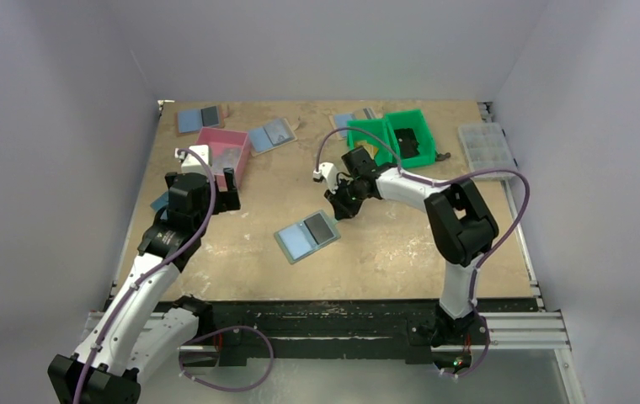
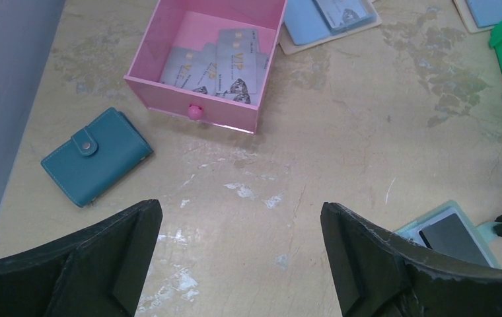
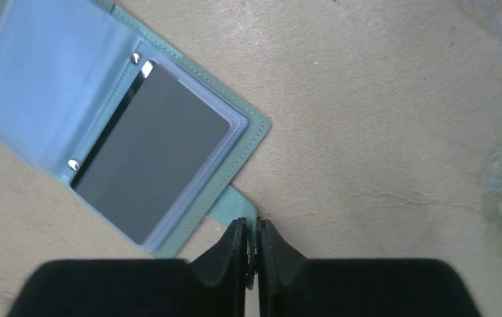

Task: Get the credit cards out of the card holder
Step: Move the card holder to the center of the board, then reset both arms

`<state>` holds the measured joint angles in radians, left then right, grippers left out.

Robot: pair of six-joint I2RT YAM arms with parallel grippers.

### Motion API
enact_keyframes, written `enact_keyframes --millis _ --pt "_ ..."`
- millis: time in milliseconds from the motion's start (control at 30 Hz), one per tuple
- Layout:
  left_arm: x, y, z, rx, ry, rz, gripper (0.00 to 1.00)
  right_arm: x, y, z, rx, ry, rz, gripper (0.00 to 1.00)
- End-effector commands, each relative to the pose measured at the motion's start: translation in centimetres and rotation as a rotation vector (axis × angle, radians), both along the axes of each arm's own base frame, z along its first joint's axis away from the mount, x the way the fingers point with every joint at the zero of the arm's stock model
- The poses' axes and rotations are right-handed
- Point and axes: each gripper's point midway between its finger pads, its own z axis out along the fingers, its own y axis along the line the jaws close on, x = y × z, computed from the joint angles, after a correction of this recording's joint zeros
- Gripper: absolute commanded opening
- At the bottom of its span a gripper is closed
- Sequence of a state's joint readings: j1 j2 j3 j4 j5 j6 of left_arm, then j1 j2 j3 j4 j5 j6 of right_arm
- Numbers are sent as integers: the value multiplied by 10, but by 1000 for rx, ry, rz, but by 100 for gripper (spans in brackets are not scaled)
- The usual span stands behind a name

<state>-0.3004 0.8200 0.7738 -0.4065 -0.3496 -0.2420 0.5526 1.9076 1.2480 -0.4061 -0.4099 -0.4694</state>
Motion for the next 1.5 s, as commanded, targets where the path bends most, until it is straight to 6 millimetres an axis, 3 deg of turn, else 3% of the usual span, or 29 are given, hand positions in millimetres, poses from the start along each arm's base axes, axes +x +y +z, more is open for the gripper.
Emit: enact_keyframes --millis 0,67,133,533,567,667,733,833,1033,1233,1467 --pt "4 5 11 7 -49 15 99 9 23 25 88 -1 15 0" --pt "4 5 11 7 -47 15 99 18 27 32 95 -14 8 0" --pt "4 5 11 5 -49 17 99 40 29 44 86 -79 -20 0" --pt "4 7 10 9 -45 24 99 235 16 127 -6 -619 -334 2" --pt "4 7 9 10 -43 23 99 247 12 131 -15 -650 -376 14" --pt "4 7 9 11 -42 25 99 269 3 148 10 -701 -467 36" --pt "3 7 9 10 -44 25 99 270 -1 164 46 -706 -494 54" --pt "4 7 9 10 -45 25 99 254 -5 190 109 -692 -475 73" --pt "3 5 10 5 -48 15 99 192 -20 224 285 -536 -381 98" --pt "3 5 15 -4 -63 20 99 127 -61 247 534 -271 -341 99" --pt "3 -7 23 -108 -84 1 99 88 -122 265 539 -354 -469 99"
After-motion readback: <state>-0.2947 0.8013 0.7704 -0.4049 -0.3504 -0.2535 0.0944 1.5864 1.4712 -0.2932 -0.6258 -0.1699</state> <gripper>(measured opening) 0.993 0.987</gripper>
